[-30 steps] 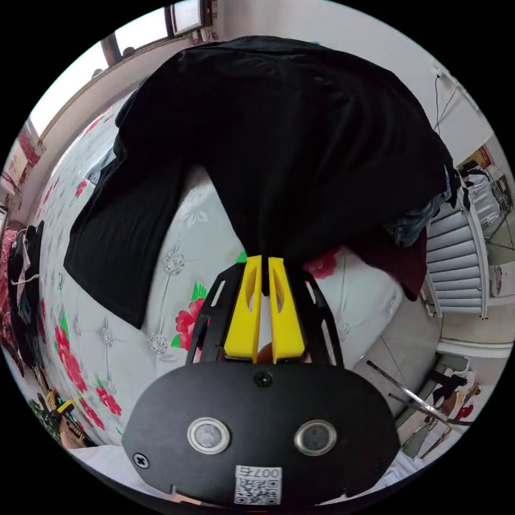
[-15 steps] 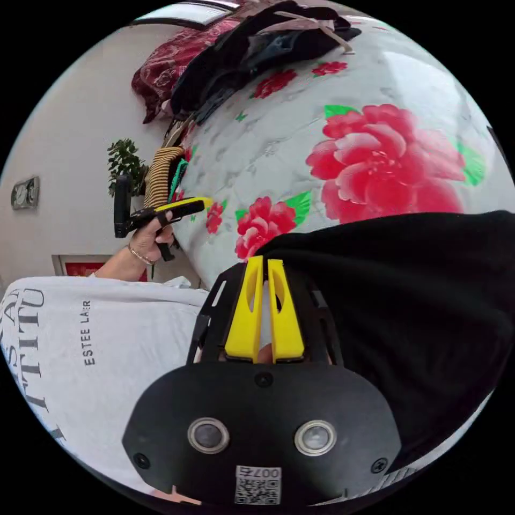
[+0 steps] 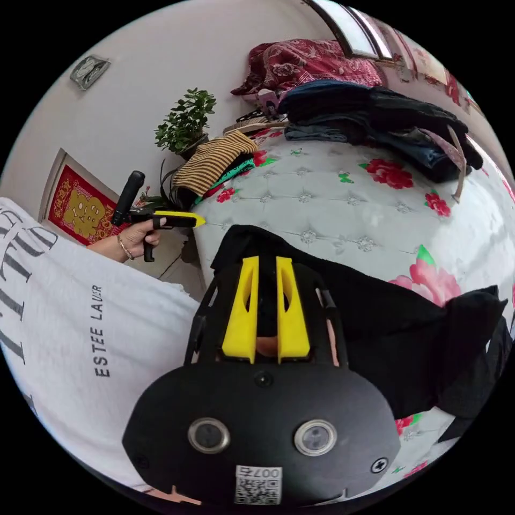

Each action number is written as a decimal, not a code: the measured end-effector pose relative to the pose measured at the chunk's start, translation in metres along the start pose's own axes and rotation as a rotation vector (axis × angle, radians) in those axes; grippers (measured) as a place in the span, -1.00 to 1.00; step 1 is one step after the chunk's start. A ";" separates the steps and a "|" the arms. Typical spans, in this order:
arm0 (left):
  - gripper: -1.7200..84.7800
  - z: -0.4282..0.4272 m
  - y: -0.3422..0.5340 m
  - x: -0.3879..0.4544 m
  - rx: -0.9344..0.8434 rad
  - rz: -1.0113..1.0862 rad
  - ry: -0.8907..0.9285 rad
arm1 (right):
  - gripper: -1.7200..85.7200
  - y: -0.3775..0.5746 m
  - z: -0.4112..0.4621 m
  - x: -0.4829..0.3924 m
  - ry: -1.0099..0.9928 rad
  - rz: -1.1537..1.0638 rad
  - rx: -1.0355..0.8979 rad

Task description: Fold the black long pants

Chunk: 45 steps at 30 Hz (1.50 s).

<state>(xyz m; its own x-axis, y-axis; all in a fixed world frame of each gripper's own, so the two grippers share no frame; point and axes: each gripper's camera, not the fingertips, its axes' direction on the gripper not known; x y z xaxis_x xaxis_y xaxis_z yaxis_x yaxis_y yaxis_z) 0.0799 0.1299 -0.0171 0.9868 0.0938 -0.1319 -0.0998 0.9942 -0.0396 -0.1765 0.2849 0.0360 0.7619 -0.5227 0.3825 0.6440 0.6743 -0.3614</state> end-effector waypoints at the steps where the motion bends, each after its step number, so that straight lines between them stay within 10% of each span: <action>1: -0.77 0.007 -0.001 0.013 -0.018 0.055 0.043 | -0.84 0.022 -0.020 0.021 0.108 0.105 0.037; 10: -0.79 0.097 -0.049 0.142 -0.199 0.521 0.004 | -0.72 0.081 -0.103 0.132 0.531 0.533 0.043; 16: -0.87 0.069 -0.118 0.121 -0.118 0.623 -0.385 | -0.84 0.093 -0.050 0.153 0.333 0.647 -0.135; 22: -0.83 0.006 -0.157 0.018 -0.036 0.184 -0.430 | -0.90 0.110 0.000 0.051 -0.056 0.422 -0.121; 34: -0.75 0.014 -0.016 0.035 -0.141 0.233 -0.320 | -0.76 0.057 -0.121 0.078 0.280 0.398 0.104; 45: -0.77 0.052 -0.020 0.051 -0.232 0.247 -0.380 | -0.92 -0.002 0.000 0.112 0.469 0.550 -0.232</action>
<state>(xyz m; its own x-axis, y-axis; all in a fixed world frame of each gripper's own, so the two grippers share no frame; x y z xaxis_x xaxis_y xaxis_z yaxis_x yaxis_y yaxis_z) 0.1391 0.1174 0.0286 0.9027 0.3797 0.2025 -0.3190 0.9063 -0.2773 -0.0929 0.2250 0.0799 0.8936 -0.3446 -0.2876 0.1210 0.8020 -0.5849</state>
